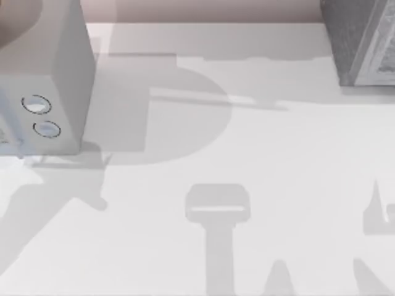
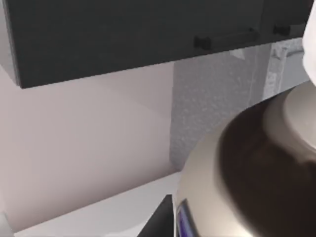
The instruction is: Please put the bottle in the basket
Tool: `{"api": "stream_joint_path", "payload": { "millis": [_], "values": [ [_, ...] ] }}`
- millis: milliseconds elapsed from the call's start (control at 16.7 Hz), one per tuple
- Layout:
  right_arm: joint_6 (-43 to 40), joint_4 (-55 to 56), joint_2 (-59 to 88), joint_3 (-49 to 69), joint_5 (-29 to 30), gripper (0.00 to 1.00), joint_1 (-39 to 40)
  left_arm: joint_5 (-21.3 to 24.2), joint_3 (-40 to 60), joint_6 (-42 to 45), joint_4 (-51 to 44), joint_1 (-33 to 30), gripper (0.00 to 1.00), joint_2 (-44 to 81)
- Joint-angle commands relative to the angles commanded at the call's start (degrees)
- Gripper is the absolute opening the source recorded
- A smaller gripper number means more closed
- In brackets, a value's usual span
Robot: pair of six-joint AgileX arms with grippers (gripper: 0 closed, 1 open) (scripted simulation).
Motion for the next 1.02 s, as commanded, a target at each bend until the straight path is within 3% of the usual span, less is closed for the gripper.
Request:
{"api": "stream_joint_path", "payload": {
  "millis": [240,540,780,1020],
  "values": [
    [0.00,0.00,0.00,0.00,0.00,1.00,0.00,9.68,13.74,3.27,7.19,20.00,0.00,21.99],
    [0.00,0.00,0.00,0.00,0.00,1.00,0.00,14.76,23.39,4.93,15.09,40.52,0.00,42.80],
    [0.00,0.00,0.00,0.00,0.00,1.00,0.00,15.29,26.27,5.13,17.98,48.96,0.00,51.51],
    [0.00,0.00,0.00,0.00,0.00,1.00,0.00,15.28,26.54,5.13,18.26,49.85,0.00,52.38]
  ]
}}
